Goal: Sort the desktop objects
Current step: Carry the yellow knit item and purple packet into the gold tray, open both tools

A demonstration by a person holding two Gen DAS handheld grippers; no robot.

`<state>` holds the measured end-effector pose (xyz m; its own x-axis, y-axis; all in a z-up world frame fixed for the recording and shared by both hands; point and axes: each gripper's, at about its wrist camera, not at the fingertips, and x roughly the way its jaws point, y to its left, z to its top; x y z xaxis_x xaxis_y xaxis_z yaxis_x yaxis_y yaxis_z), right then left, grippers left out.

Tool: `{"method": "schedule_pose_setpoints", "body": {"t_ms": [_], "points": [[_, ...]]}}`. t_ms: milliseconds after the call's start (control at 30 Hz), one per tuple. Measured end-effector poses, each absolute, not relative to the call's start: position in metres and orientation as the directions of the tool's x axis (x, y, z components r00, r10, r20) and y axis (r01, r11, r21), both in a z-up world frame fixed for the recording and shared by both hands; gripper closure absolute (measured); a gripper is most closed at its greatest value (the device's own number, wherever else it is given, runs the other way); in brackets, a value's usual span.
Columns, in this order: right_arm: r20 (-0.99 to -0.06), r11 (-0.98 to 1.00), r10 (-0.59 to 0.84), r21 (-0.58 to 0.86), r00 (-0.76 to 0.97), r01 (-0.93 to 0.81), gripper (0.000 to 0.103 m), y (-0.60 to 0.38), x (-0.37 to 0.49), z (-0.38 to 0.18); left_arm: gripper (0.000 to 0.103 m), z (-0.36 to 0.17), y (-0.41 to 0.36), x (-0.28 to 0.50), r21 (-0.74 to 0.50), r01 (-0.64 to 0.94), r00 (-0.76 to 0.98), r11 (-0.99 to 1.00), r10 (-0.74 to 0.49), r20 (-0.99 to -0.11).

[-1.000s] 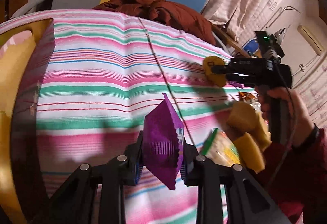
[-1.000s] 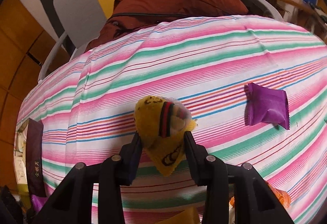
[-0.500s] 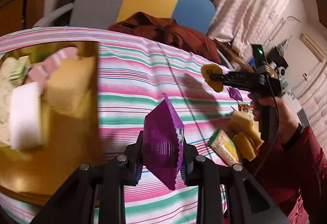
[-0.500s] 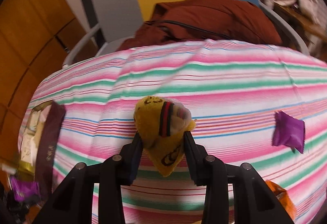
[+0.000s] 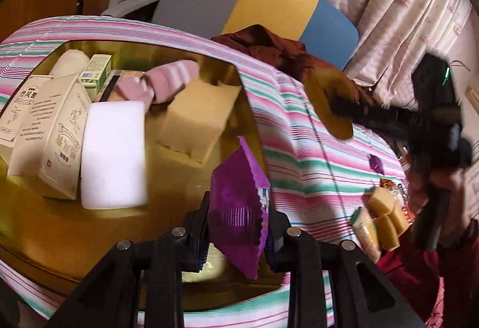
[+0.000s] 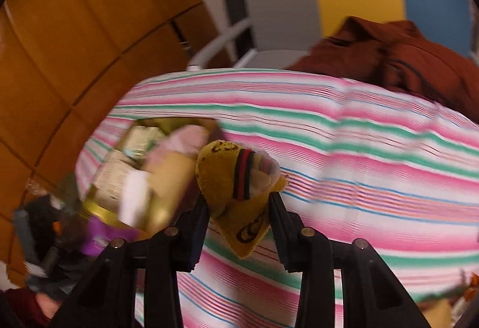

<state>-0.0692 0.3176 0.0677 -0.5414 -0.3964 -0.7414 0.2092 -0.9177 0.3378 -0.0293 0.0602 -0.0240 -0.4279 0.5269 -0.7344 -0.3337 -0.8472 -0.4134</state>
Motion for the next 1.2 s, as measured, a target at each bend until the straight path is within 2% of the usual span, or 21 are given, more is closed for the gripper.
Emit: {"method": "schedule_pose_setpoints", "body": {"t_ms": [133,200,300,367,400,467,533,667,700,800,933,1067,1133,1200], "points": [[-0.744,-0.910,-0.415,0.327,-0.524,0.256,0.063,0.266,-0.096,0.073,0.073,-0.031,0.059,-0.038,-0.372,-0.318,-0.429,-0.872,0.483,-0.764],[-0.747,-0.911,-0.413,0.327,-0.522,0.253,0.063,0.252,-0.109,0.072,0.057,-0.033,0.061,-0.042,-0.357,-0.311,-0.421,-0.881,0.464,-0.779],[-0.749,-0.917,-0.399,0.327,-0.529,0.229,0.060,0.235,-0.127,0.069,0.050,-0.033,0.060,-0.046,-0.381,-0.310,-0.401,-0.871,0.483,-0.779],[-0.766,-0.932,-0.363,0.308,-0.530,0.193,0.052,0.227,-0.139,0.064,0.048,-0.031,0.057,-0.046,-0.395,-0.303,-0.400,-0.867,0.492,-0.773],[-0.780,-0.939,-0.345,0.297,-0.522,0.177,0.051,0.224,-0.146,0.060,0.048,-0.031,0.055,-0.045,-0.406,-0.300,-0.399,-0.863,0.500,-0.769],[-0.806,-0.949,-0.314,0.277,-0.502,0.149,0.038,0.223,-0.156,0.051,0.048,-0.031,0.051,-0.043,-0.418,-0.296,-0.396,-0.859,0.508,-0.765],[-0.810,-0.954,-0.297,0.273,-0.506,0.123,0.032,0.225,-0.156,0.048,0.048,-0.029,0.046,-0.038,-0.422,-0.288,-0.409,-0.859,0.509,-0.757],[-0.766,-0.945,-0.315,0.306,-0.561,0.113,0.031,0.234,-0.147,0.057,0.048,-0.018,0.039,-0.030,-0.406,-0.296,-0.468,-0.865,0.502,-0.728],[-0.761,-0.947,-0.311,0.299,-0.570,0.118,0.033,0.233,-0.145,0.059,0.048,-0.016,0.040,-0.028,-0.397,-0.300,-0.482,-0.868,0.497,-0.722],[-0.764,-0.952,-0.307,0.250,-0.567,0.180,0.063,0.223,-0.143,0.065,0.048,-0.015,0.046,-0.024,-0.368,-0.338,-0.486,-0.866,0.495,-0.720],[-0.795,-0.966,-0.241,0.143,-0.556,0.214,0.064,0.202,-0.146,0.060,0.049,-0.022,0.050,-0.024,-0.318,-0.364,-0.474,-0.875,0.468,-0.745],[-0.834,-0.952,-0.293,0.210,-0.468,0.222,0.063,0.190,-0.164,0.042,0.047,-0.044,0.055,-0.033,-0.259,-0.315,-0.426,-0.913,0.380,-0.821],[-0.850,-0.948,-0.304,0.224,-0.430,0.227,0.063,0.184,-0.169,0.031,0.047,-0.044,0.050,-0.035,-0.319,-0.296,-0.406,-0.901,0.421,-0.811],[-0.827,-0.936,-0.344,0.263,-0.445,0.234,0.063,0.187,-0.162,0.034,0.049,-0.038,0.049,-0.038,-0.298,-0.281,-0.426,-0.912,0.397,-0.813]]}}
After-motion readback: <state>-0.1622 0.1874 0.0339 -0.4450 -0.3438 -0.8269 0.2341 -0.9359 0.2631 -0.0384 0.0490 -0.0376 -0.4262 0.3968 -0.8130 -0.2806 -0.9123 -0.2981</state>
